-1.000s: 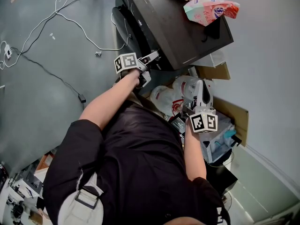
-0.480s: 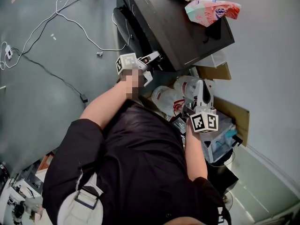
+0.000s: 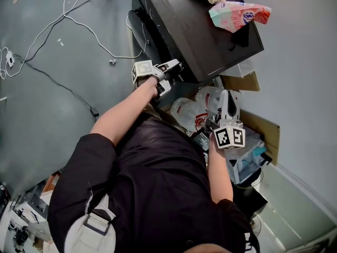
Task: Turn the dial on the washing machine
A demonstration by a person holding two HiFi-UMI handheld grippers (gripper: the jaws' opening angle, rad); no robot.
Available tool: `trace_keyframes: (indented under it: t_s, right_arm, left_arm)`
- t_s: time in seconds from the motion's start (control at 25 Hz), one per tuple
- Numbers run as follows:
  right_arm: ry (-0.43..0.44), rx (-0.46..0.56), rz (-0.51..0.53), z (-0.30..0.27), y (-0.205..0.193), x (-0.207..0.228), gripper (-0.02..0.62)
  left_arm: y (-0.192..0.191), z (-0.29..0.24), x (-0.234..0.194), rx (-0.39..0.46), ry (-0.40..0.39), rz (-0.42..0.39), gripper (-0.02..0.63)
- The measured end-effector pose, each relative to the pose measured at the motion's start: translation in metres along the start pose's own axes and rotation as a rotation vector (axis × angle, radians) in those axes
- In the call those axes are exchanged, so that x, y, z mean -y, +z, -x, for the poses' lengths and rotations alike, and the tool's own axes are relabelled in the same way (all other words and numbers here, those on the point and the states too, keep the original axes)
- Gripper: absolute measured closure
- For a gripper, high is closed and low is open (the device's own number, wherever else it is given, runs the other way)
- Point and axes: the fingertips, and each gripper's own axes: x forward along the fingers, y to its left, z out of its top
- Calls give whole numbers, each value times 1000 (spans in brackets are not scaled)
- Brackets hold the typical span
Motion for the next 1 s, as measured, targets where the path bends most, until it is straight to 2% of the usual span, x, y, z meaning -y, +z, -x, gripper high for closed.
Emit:
trace_keyframes:
  t_s: [0.24,0.76,1.0]
  right_arm:
    - [-1,-2,-1,-6,1,-2,595]
    - [-12,0,-7,-19,4,-12,595]
    - [-22,13,-20,-23,7,-18,594]
  left_arm:
    - [-3,0,4,-26,-12,30,344]
    - [-3,-2,4,-95,-4,8,331]
    - [-8,15,8,-120,-10,10,331]
